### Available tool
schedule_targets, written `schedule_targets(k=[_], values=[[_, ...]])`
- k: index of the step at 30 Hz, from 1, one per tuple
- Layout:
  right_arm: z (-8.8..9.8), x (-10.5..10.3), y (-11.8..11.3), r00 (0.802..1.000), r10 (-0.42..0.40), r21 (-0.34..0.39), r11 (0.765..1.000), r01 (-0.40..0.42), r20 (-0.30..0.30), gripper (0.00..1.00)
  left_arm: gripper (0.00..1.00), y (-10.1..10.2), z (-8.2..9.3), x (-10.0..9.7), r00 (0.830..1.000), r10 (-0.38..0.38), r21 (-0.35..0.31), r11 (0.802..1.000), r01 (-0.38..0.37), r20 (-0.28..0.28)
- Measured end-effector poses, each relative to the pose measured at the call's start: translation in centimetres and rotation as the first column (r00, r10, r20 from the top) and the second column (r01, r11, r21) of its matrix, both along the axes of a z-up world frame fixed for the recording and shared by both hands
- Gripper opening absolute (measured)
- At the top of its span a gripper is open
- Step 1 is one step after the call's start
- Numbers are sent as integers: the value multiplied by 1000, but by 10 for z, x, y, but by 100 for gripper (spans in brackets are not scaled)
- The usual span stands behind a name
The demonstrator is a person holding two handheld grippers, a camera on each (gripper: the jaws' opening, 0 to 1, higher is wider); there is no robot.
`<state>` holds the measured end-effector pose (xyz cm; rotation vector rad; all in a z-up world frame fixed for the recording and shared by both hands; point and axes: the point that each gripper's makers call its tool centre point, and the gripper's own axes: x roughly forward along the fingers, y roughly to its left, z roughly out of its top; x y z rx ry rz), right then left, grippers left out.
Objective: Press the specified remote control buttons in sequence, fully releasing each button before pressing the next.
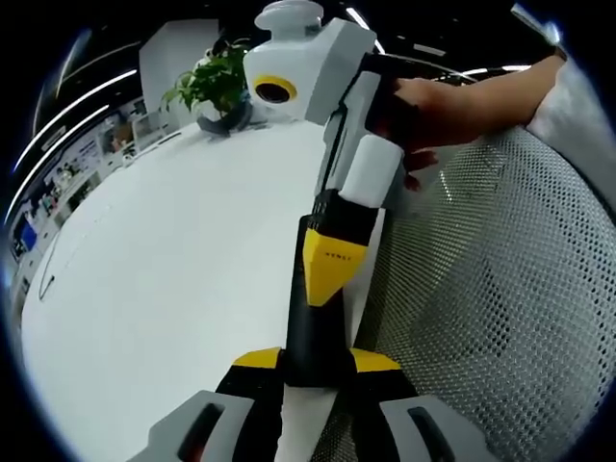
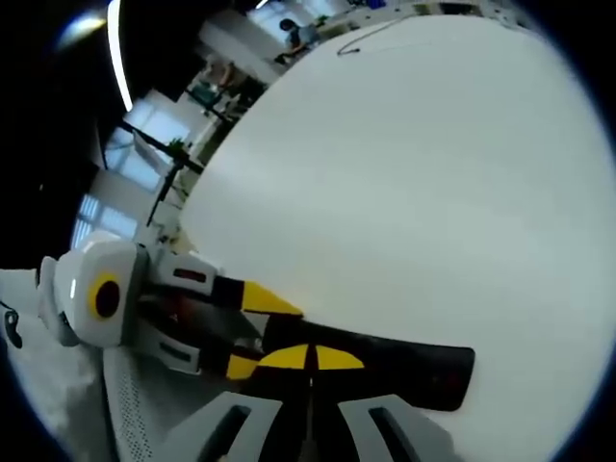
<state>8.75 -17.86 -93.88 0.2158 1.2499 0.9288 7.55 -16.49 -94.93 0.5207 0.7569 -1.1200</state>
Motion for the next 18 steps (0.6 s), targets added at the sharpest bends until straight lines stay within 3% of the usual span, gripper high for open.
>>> schedule_targets(k=[5, 6, 10, 13, 15, 16, 17, 18], values=[[3, 0, 0, 1000, 5, -4, 1000, -5, 0, 0, 25, 0, 0, 0, 1000, 4, 11, 1000, -4, -5], [4, 4, -4, 1000, -3, -22, 1000, 3, 27, 0, 24, -1, 0, 0, 1000, 2, 10, 1000, -2, -7], [30, 19, -8, 989, -65, 62, 996, 57, 132, 0, 24, 0, 0, 0, 1000, -1, 3, 1000, 1, -1], [52, 39, -23, 950, -149, 81, 988, 132, 273, 0, 24, 0, 0, 0, 1000, -4, 5, 1000, 4, 0], [60, 44, -34, 928, -168, 63, 986, 156, 334, 0, 24, -1, 0, 0, 1000, -6, 7, 1000, 6, 0], [67, 48, -43, 904, -180, 42, 983, 178, 389, 2, 24, -1, 0, 0, 1000, -6, 8, 1000, 6, -1], [70, 50, -46, 893, -184, 38, 982, 185, 411, 6, 24, 0, 0, 0, 1000, -5, 9, 1000, 5, -2], [81, 54, -56, 856, -216, 46, 974, 221, 470, 9, 24, -1, 0, 0, 1000, -5, 14, 1000, 5, -4]])
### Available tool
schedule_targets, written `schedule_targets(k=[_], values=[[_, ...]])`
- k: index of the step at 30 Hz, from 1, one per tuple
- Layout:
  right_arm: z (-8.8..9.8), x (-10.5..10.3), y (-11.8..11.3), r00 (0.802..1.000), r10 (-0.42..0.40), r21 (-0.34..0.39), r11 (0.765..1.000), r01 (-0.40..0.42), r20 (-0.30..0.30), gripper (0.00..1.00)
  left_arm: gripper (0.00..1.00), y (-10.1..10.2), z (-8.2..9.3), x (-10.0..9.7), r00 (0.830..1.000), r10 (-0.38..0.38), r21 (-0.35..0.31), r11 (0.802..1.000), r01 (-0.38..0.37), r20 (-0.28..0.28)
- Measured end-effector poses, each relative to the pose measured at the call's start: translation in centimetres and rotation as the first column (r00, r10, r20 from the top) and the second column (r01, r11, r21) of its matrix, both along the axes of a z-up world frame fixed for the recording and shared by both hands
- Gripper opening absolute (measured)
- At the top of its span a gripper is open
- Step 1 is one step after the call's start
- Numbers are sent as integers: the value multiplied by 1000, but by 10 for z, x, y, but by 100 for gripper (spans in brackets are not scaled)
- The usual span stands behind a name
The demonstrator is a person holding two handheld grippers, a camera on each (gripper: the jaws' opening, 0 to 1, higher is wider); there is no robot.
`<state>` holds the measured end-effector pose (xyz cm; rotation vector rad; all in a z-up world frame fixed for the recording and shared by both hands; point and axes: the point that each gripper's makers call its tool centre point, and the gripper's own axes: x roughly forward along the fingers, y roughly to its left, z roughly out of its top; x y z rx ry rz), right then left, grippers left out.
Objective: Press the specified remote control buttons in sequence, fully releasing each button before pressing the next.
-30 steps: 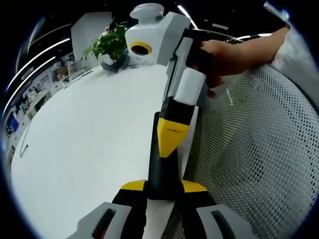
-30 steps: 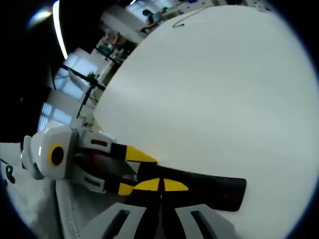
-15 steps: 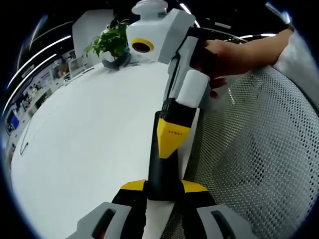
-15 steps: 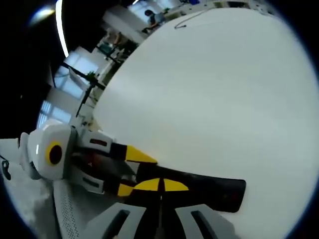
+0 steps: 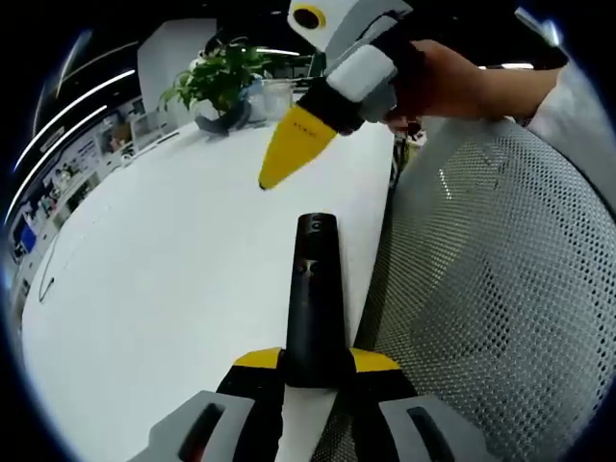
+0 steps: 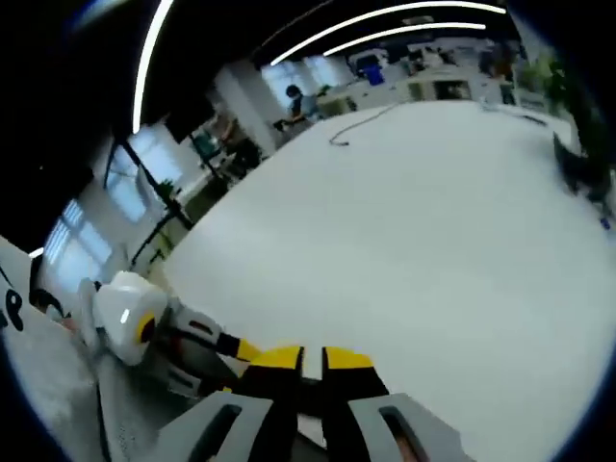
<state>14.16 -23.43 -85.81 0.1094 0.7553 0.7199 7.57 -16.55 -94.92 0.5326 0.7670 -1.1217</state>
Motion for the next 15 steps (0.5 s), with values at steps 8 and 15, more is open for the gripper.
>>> schedule_targets(k=[8, 15], values=[[38, 14, -59, 949, -210, -54, 972, 228, 236, 40, 24, 0, 0, 0, 1000, -15, 21, 1000, 15, -12], [48, 18, -94, 880, -363, 9, 926, 378, 305, 80, 23, 0, 0, 1, 999, -32, 41, 999, 33, -25]])
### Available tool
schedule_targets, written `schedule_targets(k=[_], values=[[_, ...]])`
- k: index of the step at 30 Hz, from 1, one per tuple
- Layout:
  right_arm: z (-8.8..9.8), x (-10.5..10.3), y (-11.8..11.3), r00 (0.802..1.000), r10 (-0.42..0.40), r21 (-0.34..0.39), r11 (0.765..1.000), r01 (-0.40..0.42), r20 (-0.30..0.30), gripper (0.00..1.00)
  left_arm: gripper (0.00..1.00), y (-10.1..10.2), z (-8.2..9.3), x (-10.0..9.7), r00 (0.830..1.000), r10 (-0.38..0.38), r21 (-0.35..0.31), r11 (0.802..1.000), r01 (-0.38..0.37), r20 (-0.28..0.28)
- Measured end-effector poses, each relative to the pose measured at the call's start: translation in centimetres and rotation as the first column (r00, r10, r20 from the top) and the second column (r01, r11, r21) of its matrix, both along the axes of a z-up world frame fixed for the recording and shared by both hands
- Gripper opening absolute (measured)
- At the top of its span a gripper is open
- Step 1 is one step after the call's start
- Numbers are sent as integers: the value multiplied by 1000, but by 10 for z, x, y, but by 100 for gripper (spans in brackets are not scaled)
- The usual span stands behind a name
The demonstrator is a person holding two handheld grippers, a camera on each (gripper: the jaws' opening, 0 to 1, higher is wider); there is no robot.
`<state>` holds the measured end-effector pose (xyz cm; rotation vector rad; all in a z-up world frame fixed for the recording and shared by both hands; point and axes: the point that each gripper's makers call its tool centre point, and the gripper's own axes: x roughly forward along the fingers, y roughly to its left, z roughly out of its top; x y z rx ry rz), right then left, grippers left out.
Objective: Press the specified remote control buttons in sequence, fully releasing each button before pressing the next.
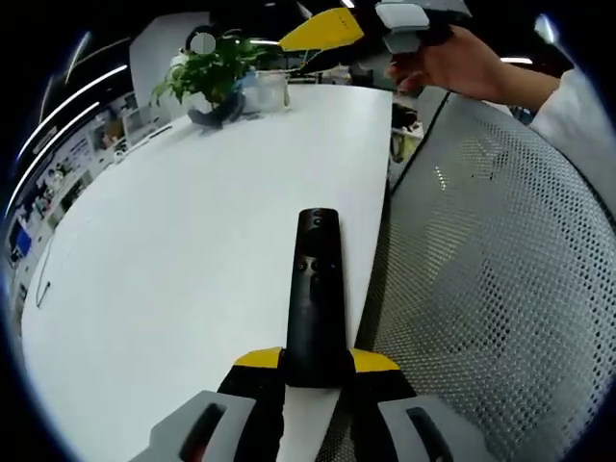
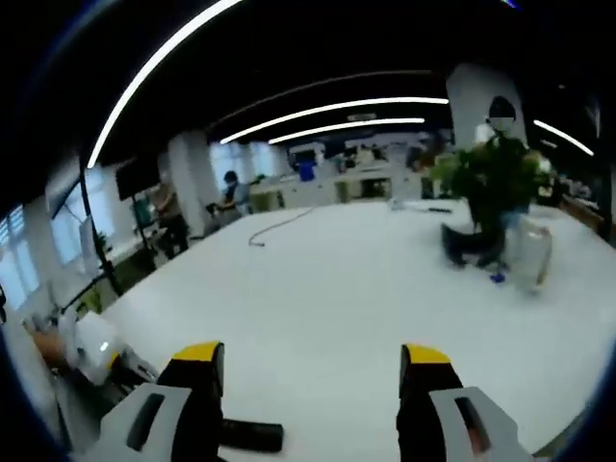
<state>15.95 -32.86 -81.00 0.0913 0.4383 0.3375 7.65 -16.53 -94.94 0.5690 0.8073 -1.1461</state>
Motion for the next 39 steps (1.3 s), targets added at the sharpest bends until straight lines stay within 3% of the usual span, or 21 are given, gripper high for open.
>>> schedule_targets(k=[6, 7, 9, 13, 20, 39], values=[[3, 1, -15, 996, -75, -64, 995, 78, 43, 99, 23, 2, 1, 8, 999, -14, 21, 1000, 13, 31], [6, 2, -22, 992, -98, -90, 990, 105, 80, 99, 23, 2, 2, 10, 999, -16, 23, 1000, 15, 39], [3, 3, -32, 986, -143, -108, 982, 152, 87, 99, 23, 3, 2, 15, 999, -15, 22, 1000, 14, 36], [10, 4, -37, 976, -178, -92, 977, 190, 124, 99, 23, 4, 2, 21, 999, -29, 30, 999, 28, 30], [6, 5, -38, 977, -178, -121, 974, 191, 114, 99, 23, 9, 4, 37, 998, -57, 43, 998, 55, 28], [-7, 2, -35, 985, -155, -204, 965, 167, 72, 96, 23, 22, 18, 145, 991, -86, 108, 991, 75, 104]])
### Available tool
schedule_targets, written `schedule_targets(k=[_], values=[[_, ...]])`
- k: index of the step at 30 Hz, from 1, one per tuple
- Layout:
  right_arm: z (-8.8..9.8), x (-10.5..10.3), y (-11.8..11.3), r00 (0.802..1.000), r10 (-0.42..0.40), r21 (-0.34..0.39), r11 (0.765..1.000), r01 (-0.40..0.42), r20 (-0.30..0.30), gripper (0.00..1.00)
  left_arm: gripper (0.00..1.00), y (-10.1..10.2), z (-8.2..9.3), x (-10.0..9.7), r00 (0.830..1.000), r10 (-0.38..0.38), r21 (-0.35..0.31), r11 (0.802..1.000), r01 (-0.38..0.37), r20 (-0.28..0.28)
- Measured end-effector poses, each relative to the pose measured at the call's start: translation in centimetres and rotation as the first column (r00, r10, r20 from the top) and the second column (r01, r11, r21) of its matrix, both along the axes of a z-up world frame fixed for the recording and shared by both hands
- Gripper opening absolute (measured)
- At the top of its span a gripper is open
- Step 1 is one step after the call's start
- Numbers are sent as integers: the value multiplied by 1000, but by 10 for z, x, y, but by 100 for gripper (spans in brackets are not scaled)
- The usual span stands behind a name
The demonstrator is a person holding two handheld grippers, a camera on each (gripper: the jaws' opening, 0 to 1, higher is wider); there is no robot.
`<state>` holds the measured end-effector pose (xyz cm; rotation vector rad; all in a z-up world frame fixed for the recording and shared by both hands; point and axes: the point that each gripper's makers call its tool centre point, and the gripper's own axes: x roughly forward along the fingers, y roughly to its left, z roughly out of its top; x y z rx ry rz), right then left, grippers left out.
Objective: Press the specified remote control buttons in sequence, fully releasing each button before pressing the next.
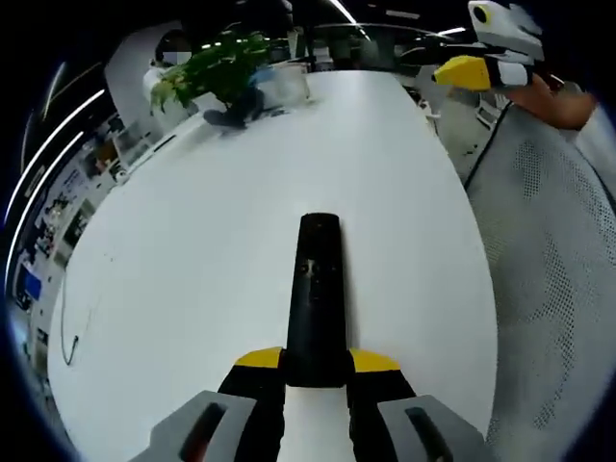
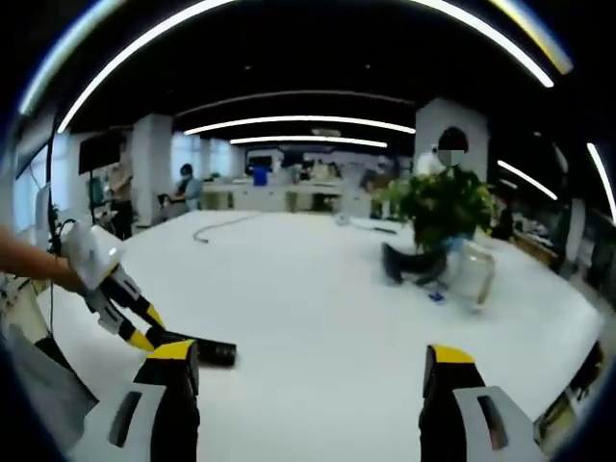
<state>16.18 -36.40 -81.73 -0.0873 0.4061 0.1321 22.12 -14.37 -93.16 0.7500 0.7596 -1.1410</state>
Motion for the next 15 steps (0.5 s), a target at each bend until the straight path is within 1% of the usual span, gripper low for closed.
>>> schedule_targets(k=[4, 8, 11, 12, 15], values=[[-1, -1, 3, 1000, 12, -7, 1000, -12, -3, 96, 23, 1, 2, 16, 1000, -1, 5, 1000, 1, 11], [-4, -2, 4, 1000, 21, -20, 1000, -22, -7, 95, 23, 1, 8, 35, 1000, -1, -6, 1000, 1, 4], [-9, -2, 4, 999, 29, -28, 999, -30, -19, 94, 23, 1, 11, 50, 999, -27, 12, 1000, 26, 35], [-11, -4, 4, 999, 26, -31, 999, -28, -34, 94, 23, 2, 12, 53, 999, -31, 15, 999, 30, 37], [-11, -3, 7, 999, 41, -29, 999, -42, -31, 94, 23, 3, 15, 64, 998, -31, 23, 999, 30, 47]])
